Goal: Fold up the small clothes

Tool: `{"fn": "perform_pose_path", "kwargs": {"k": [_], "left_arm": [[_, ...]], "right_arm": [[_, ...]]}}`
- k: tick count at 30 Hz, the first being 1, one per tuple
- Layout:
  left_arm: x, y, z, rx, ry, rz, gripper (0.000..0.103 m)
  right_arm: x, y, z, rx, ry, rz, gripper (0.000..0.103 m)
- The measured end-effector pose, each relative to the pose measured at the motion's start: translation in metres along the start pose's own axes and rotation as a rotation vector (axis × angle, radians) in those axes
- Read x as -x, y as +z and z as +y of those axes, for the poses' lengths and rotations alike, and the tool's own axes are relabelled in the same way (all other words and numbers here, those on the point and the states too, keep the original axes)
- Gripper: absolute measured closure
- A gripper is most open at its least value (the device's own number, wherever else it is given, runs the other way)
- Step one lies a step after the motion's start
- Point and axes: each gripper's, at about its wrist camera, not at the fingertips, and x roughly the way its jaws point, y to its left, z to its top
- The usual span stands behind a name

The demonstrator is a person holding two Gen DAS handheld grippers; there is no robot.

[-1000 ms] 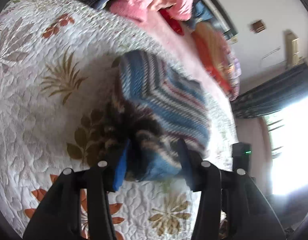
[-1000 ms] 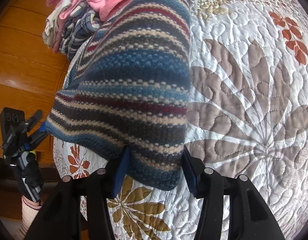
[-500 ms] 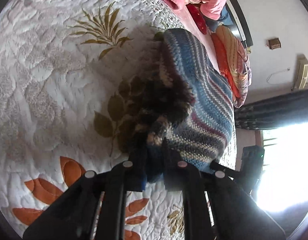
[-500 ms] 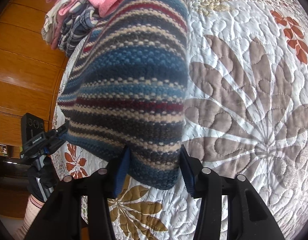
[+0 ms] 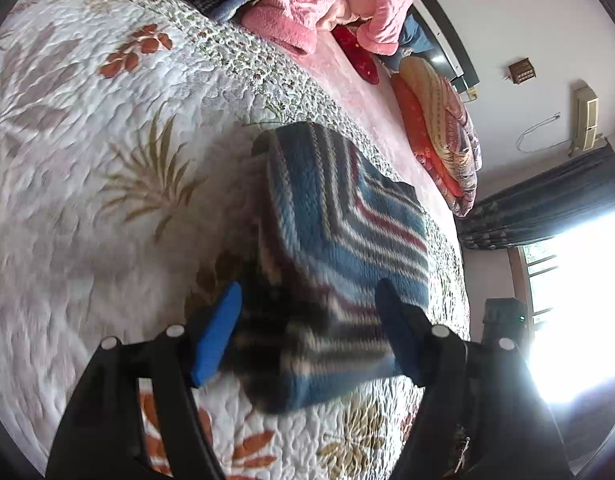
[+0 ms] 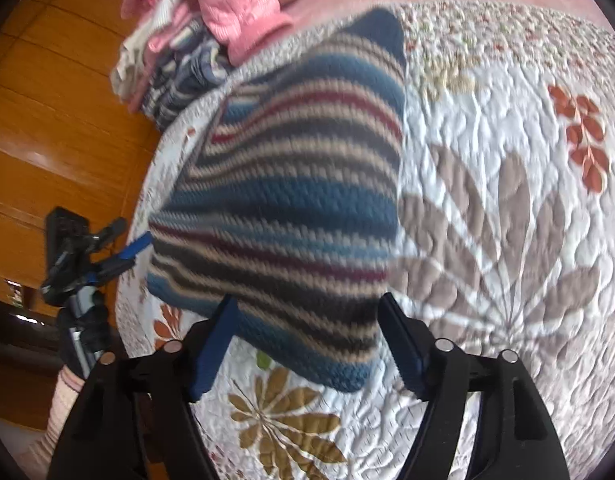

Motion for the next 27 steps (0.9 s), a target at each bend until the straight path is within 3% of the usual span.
{"fn": "perform_pose_path", "kwargs": {"k": [6,9,15,21,24,27], "left_arm": [[-0.04,0.027,0.019,0.013,-0.018,0.075,0.033],[-0.06,0.035,0.027,0.028,-0.076,0.117,0.034],[-0.102,0.039,0.012,-0.077,-0.101,0.226,0.031],[-0.124,0.041,-0.001,-0.12,-0.109,0.28,0.029],[-0.129,0.038,-0.003,-0.131,-0.077,0.28,0.037],[-0.126,0.033,-0.004,-0.106,-0.084,0.261,0.05]], "right_arm": [[-0.004,0.025,-0.01,-0.026,0.025,-0.014,0.02],[-0.016,0.036,-0.017,-0.054,0.056,-0.002,0.017],[-0.042,0.049,-0.032,-0.081,0.1,0.021,0.013],[-0.063,0.057,-0.04,-0.11,0.191,0.035,0.006],[-0.074,0.061,-0.043,-0.142,0.228,0.042,0.007],[-0.073,0.061,-0.039,-0.134,0.204,0.037,0.02]]}}
